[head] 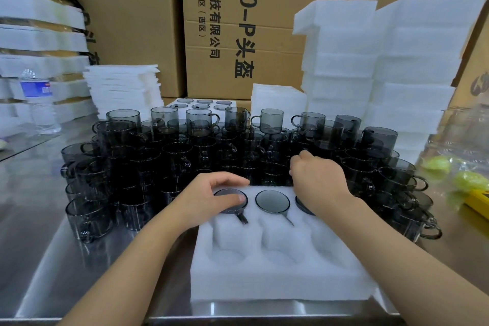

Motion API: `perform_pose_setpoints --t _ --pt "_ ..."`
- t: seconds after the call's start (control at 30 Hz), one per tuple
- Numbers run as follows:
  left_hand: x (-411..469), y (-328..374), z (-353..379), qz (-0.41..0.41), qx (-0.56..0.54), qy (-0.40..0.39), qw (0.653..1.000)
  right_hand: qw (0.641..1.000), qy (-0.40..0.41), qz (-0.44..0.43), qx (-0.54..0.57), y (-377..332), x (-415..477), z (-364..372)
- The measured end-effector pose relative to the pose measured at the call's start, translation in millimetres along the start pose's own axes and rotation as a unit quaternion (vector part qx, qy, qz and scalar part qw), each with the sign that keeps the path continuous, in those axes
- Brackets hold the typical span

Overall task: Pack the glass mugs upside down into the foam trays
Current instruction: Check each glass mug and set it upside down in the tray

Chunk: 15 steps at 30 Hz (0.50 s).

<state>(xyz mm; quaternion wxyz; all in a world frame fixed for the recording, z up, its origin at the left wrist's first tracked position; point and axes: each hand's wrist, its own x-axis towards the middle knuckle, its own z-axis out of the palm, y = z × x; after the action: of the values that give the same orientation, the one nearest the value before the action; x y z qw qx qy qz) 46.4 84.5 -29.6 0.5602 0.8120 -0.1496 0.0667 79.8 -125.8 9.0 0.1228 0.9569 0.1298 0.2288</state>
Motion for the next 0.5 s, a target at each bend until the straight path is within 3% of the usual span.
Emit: perform_pose_setpoints --t 0.2,0.4,0.5 --pt "0.7 0.2 0.4 -0.004 -0.008 0.002 1.000 0.989 0.123 -0.017 0.078 -8.5 -1.0 -26.6" --pt "2.9 -4.5 -0.1 -0.005 -0.023 0.015 1.000 0.936 0.259 -0.076 0.225 -46.9 -12.6 -40.1" --pt "3.2 -7.5 0.9 0.013 -0.052 0.019 0.998 0.927 0.262 -0.112 0.244 -60.8 -22.6 -27.4"
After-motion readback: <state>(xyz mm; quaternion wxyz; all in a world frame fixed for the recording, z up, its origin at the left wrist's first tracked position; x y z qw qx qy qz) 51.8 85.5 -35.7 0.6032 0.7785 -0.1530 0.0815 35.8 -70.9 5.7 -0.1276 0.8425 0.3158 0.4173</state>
